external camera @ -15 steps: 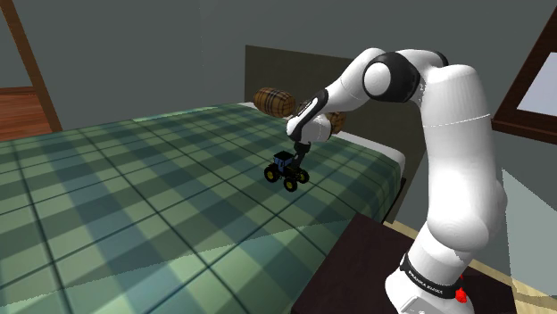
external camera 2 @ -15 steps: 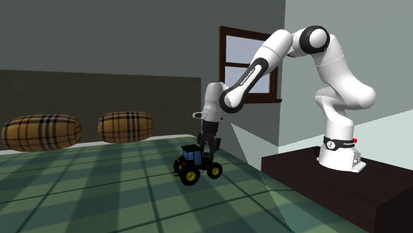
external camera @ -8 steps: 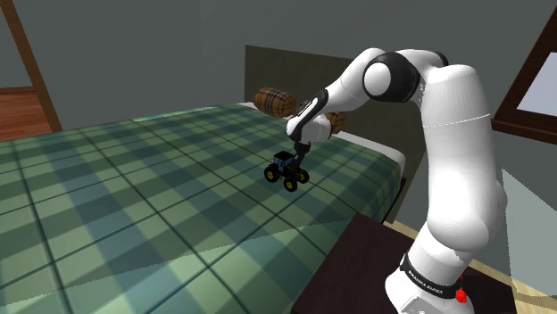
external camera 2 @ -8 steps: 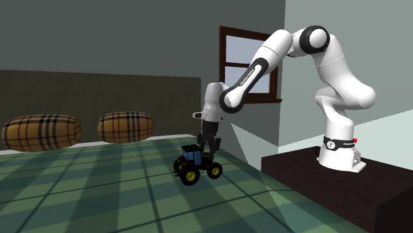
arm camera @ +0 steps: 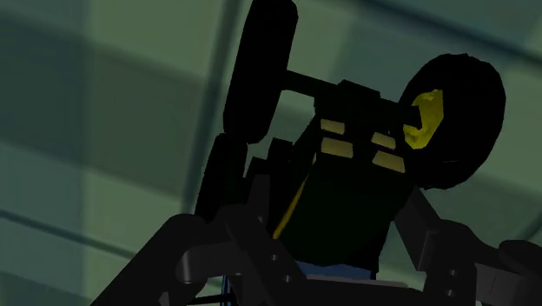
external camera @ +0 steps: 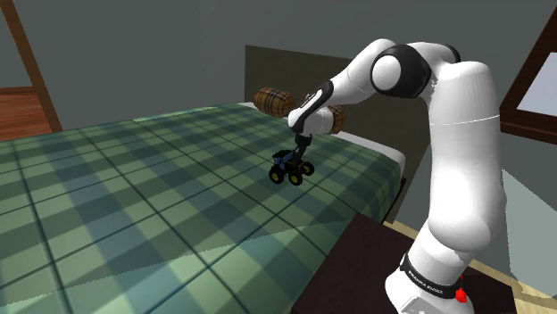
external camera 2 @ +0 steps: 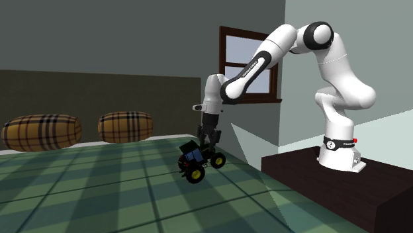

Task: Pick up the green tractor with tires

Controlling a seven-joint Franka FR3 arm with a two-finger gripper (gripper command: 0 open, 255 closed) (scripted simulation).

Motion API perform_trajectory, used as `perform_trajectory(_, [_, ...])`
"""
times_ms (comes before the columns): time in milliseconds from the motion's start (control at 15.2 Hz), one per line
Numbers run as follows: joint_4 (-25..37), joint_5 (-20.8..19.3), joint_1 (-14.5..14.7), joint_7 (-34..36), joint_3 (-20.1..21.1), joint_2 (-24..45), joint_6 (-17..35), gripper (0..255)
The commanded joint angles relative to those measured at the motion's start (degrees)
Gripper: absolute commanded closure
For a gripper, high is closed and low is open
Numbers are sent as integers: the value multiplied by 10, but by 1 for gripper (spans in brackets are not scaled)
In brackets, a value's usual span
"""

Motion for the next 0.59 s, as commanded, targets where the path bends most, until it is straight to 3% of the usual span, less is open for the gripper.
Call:
perform_trajectory(0, [2, -6, 2, 4, -4, -10, -11, 255])
perform_trajectory(528, [8, -23, 10, 18, -14, -42, -47, 255])
